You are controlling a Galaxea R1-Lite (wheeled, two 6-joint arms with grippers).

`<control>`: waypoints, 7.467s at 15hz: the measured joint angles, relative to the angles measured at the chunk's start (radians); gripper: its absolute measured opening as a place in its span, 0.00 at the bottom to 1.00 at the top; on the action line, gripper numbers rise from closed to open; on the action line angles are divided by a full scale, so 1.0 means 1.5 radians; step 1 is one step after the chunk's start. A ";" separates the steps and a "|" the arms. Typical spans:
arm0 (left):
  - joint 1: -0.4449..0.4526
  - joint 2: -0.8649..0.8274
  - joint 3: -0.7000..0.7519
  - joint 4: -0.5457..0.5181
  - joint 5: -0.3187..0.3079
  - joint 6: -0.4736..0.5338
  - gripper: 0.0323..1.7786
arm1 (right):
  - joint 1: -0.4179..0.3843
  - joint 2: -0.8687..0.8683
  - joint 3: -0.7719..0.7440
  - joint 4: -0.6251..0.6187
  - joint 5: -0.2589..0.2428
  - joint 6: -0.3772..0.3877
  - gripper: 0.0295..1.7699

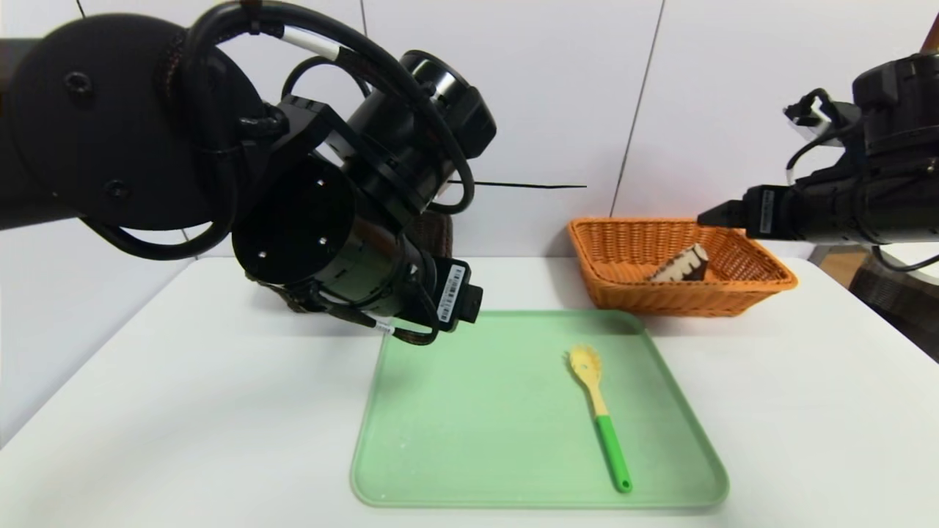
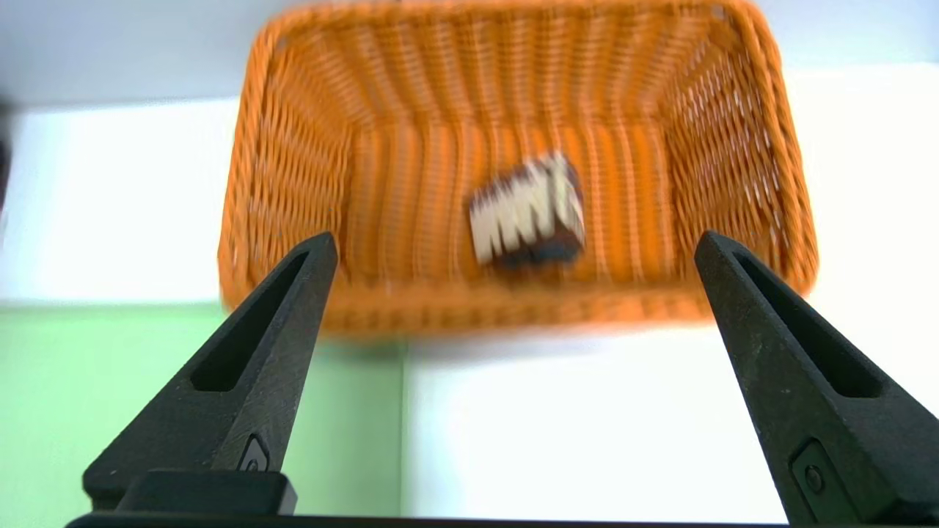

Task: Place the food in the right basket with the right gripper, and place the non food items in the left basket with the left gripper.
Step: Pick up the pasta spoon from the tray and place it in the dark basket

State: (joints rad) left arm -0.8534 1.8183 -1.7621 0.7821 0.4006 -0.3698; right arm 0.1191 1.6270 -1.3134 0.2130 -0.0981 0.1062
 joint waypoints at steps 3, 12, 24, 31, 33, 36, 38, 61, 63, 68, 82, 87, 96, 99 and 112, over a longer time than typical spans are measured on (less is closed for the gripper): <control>-0.003 0.007 -0.001 -0.023 -0.001 0.003 0.95 | -0.001 -0.074 0.039 0.097 0.035 0.000 0.96; -0.061 0.071 -0.006 -0.102 -0.016 0.000 0.95 | 0.010 -0.249 0.183 0.270 0.077 -0.012 0.96; -0.101 0.225 -0.101 -0.087 0.016 -0.099 0.95 | 0.011 -0.266 0.233 0.268 0.078 -0.008 0.96; -0.121 0.302 -0.141 -0.079 0.062 -0.153 0.95 | 0.011 -0.268 0.240 0.268 0.079 0.003 0.96; -0.129 0.308 -0.141 -0.092 0.066 -0.153 0.95 | 0.011 -0.269 0.243 0.268 0.079 0.004 0.96; -0.148 0.317 -0.142 -0.103 0.068 -0.159 0.95 | 0.011 -0.270 0.248 0.268 0.079 0.005 0.96; -0.162 0.325 -0.142 -0.117 0.074 -0.159 0.95 | 0.011 -0.273 0.253 0.267 0.083 0.005 0.96; -0.172 0.375 -0.142 -0.157 0.078 -0.158 0.95 | 0.016 -0.284 0.268 0.266 0.088 0.004 0.96; -0.172 0.375 -0.141 -0.157 0.078 -0.158 0.78 | 0.016 -0.284 0.268 0.265 0.089 0.004 0.96; -0.171 0.376 -0.141 -0.153 0.077 -0.157 0.45 | 0.016 -0.284 0.267 0.263 0.089 0.004 0.96; -0.072 0.199 -0.142 -0.110 0.112 -0.052 0.07 | 0.019 -0.284 0.267 0.256 0.099 0.004 0.96; 0.097 0.106 -0.140 -0.113 0.092 0.128 0.07 | 0.019 -0.285 0.267 0.256 0.106 0.004 0.96; 0.331 0.094 -0.137 -0.116 -0.217 0.464 0.07 | 0.019 -0.285 0.270 0.256 0.113 0.002 0.96; 0.384 0.109 -0.134 -0.117 -0.344 0.610 0.07 | 0.019 -0.290 0.271 0.256 0.113 0.002 0.96; 0.494 0.256 -0.140 -0.283 -0.482 0.890 0.07 | 0.019 -0.306 0.291 0.255 0.113 0.003 0.96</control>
State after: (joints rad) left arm -0.1119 2.2028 -1.9723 0.3574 -0.3221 0.9653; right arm 0.1470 1.1685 -0.8768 0.5951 0.0715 0.1100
